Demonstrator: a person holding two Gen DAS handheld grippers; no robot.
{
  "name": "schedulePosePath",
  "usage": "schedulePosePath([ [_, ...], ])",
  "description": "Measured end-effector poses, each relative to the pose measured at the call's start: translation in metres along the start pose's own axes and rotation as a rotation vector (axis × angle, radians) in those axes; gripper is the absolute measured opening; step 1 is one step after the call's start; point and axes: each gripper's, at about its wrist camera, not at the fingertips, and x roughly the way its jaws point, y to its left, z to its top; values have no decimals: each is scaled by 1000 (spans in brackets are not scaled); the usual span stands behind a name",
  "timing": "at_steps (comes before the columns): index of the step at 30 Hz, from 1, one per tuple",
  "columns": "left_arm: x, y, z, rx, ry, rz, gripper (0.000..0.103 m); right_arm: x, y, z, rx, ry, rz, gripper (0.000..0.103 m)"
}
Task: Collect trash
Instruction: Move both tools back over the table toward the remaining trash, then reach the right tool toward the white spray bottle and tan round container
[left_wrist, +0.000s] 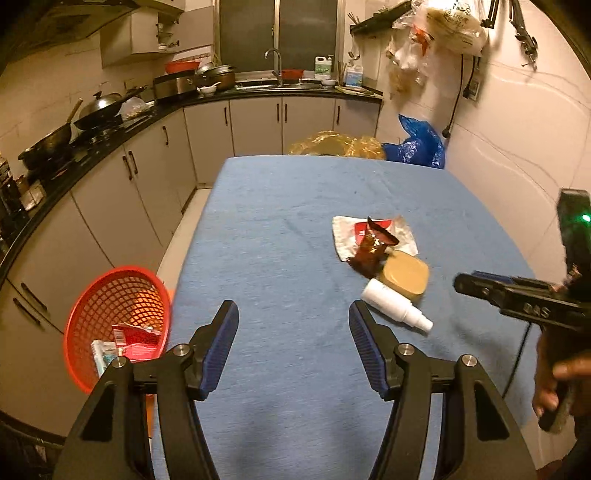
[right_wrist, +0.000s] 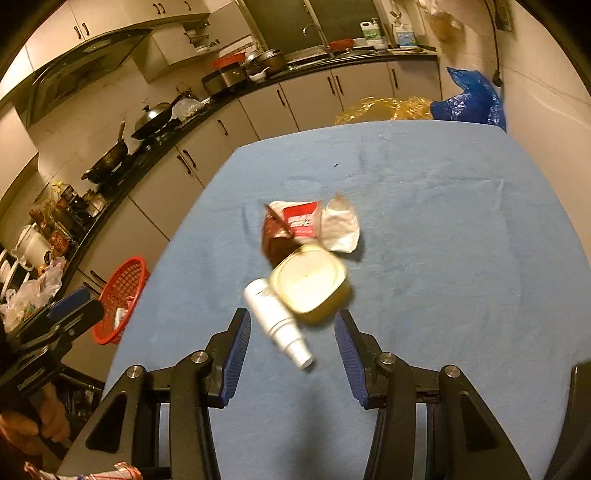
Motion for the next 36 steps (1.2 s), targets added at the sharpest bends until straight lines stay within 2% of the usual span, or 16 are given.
schedulePosePath([
  [8, 3, -4, 1, -4, 21, 13, 61, 42, -3, 34, -73, 38, -9, 52],
  [12, 3, 4, -3, -19, 33, 32, 61, 65, -11, 48, -63, 67, -7, 52],
  [16, 2, 10, -6, -29, 41, 47, 61, 80, -10, 44, -80, 124, 27, 54],
  [18, 3, 15, -8, -41, 47, 50, 61, 78, -2, 39, -109, 124, 49, 57],
  [23, 3, 17, -9, -48, 50, 52, 61, 74, 24, 22, -199, 157, 75, 57],
  [26, 3, 18, -9, -48, 50, 52, 61, 72, 22, 29, -195, 119, 43, 60],
  [28, 4, 18, -9, -51, 53, 52, 61, 76, 11, 40, -177, 99, -27, 61],
  [30, 3, 20, -11, -56, 56, 50, 61, 81, -3, 49, -125, 98, -13, 61],
  [32, 3, 20, -12, -54, 61, 47, 61, 91, -11, 54, -82, 134, 13, 61],
  [36, 1, 21, -14, -50, 59, 44, 61, 97, -5, 43, -93, 189, 67, 62],
])
